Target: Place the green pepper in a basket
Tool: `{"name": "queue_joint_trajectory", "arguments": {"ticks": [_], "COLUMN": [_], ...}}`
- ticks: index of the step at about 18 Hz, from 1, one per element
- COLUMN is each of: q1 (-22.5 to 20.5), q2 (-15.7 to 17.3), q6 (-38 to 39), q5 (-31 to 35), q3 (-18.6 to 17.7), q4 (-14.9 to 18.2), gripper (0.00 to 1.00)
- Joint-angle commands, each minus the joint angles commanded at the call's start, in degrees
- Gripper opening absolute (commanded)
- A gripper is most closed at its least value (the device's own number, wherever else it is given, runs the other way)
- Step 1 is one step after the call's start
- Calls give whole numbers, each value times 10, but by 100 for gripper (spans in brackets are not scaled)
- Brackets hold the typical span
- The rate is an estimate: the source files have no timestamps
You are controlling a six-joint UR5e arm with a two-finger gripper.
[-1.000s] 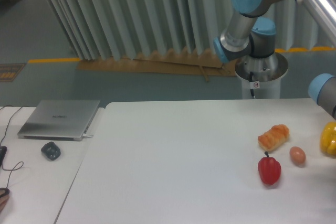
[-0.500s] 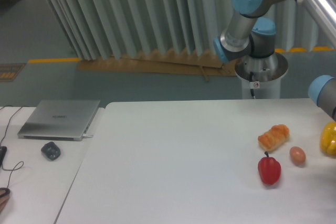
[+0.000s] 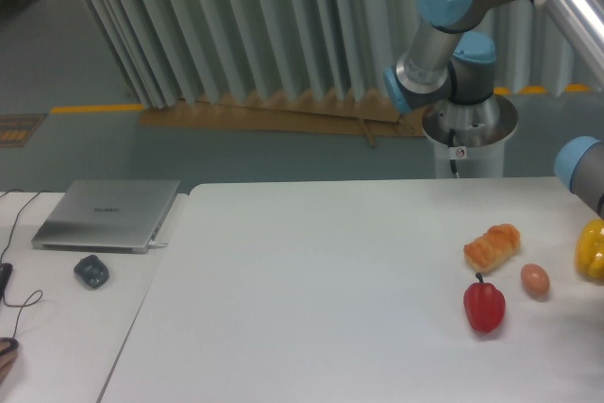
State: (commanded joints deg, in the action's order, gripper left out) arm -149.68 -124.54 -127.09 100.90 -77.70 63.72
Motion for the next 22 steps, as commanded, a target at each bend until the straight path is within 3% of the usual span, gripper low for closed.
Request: {"name": "queue_joint_trajectory", "arguments": {"ticks": [4,22], "q1": [0,25], "q2": [0,32], "q6": [2,49], "q5": [1,11], "q3": [-2,-13], "q4": [0,6], "gripper": [67,64]}}
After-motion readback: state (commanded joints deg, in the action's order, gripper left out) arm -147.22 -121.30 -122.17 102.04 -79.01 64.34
